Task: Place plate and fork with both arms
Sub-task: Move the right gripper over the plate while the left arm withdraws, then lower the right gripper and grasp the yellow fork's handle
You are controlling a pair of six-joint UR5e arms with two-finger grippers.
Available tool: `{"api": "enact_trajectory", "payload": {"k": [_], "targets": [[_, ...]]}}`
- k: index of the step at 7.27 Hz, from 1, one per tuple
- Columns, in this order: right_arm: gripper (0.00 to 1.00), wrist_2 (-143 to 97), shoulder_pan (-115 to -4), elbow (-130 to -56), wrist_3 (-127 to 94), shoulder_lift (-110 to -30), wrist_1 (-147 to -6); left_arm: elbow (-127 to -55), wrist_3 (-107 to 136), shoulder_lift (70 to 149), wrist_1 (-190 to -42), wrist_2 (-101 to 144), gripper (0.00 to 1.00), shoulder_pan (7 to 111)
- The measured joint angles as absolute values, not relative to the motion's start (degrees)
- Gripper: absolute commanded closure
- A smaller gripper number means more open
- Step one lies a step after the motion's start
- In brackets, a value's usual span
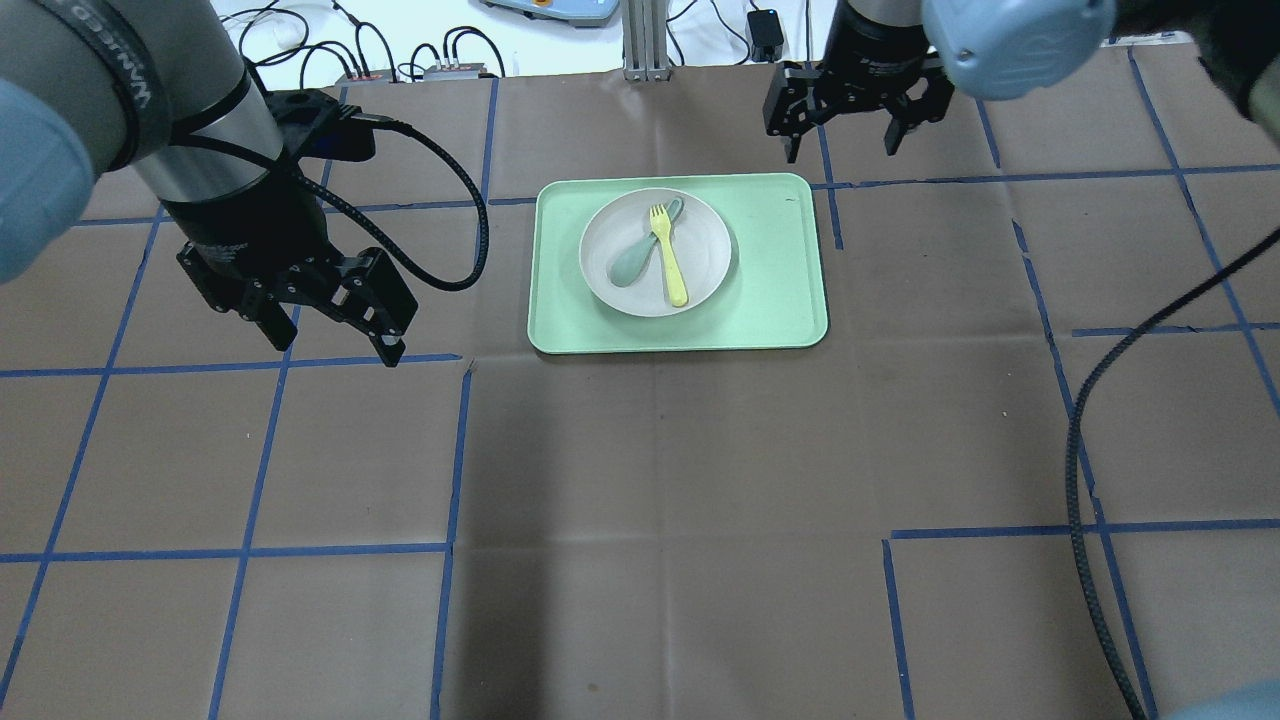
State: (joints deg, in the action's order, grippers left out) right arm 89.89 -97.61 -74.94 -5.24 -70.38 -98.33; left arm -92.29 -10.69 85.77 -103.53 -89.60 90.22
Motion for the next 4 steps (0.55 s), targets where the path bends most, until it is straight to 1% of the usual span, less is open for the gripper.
{"api": "enact_trajectory", "payload": {"k": [2, 4], "targets": [[0.00, 90.20, -101.33, -67.28, -8.94, -62.65, -98.10, -93.26, -8.07, 84.39, -100.81, -89.47, 0.00, 87.45], [0.00, 90.12, -102.96, -64.80, -9.84, -58.26, -98.32, -93.83, -7.02, 84.23, -94.83, -89.45, 0.00, 86.56]]}}
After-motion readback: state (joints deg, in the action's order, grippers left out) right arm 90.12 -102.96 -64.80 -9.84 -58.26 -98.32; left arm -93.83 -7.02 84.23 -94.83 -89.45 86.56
